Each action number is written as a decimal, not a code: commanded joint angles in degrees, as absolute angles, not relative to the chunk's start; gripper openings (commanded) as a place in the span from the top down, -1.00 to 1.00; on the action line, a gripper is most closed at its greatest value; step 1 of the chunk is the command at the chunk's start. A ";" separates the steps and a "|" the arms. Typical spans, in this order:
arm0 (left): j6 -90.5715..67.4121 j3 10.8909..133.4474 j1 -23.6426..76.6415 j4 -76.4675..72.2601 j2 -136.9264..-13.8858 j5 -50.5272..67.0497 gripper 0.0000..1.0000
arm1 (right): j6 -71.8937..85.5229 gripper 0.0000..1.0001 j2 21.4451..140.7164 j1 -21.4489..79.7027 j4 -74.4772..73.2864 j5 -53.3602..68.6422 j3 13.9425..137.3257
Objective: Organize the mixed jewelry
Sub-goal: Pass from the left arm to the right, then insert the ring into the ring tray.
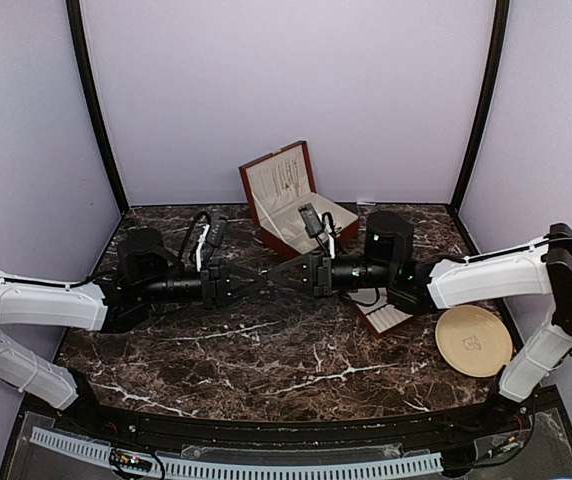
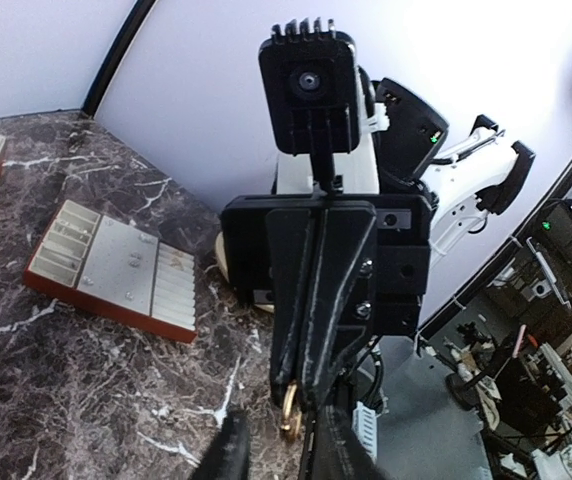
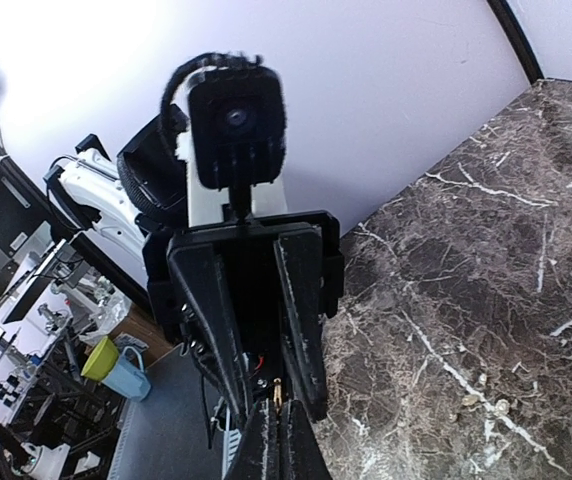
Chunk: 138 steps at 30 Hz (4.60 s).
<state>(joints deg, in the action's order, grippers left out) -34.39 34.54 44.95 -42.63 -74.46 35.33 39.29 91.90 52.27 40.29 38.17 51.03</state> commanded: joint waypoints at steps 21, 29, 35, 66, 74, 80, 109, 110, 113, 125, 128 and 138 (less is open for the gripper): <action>-19.45 51.46 28.69 3.84 -70.30 24.71 -0.60 | 13.78 1.00 79.17 37.10 -23.71 -12.38 48.98; -12.31 58.45 17.54 12.30 -70.33 27.69 -0.62 | 12.41 1.00 84.33 34.74 -26.14 -15.88 49.59; -11.37 56.43 12.85 10.94 -69.06 28.22 -0.63 | 12.47 1.00 85.15 34.32 -28.50 -17.66 49.92; -10.90 54.14 10.46 10.00 -68.33 28.50 -0.62 | 10.85 1.00 92.86 32.55 -35.14 -13.28 55.04; -11.00 54.04 10.37 9.88 -68.60 28.65 -0.63 | 9.12 1.00 92.02 32.15 -36.65 -8.95 57.02; -10.99 53.96 10.37 9.86 -68.47 28.67 -0.63 | 8.04 1.00 92.80 32.04 -37.13 -6.26 57.52; -11.08 53.88 10.12 9.76 -68.15 29.14 -0.63 | 11.27 0.94 96.25 29.62 -37.57 -8.83 56.78; -11.07 53.88 10.11 9.76 -68.12 29.13 -0.63 | 11.36 0.85 95.74 29.62 -37.86 -8.76 57.00; -11.23 53.71 10.11 9.74 -68.03 29.22 -0.63 | 11.34 0.68 94.20 29.58 -38.80 -8.38 57.86; -11.49 53.50 10.11 9.49 -68.05 29.56 -0.63 | 11.68 0.60 92.72 29.62 -38.78 -7.27 58.77; -11.46 53.50 10.13 9.43 -68.12 29.55 -0.63 | 11.95 0.67 92.24 29.65 -38.53 -7.05 58.92; -11.70 53.43 10.11 9.36 -68.47 30.05 -0.63 | 12.29 0.67 89.61 29.61 -39.16 -5.66 59.60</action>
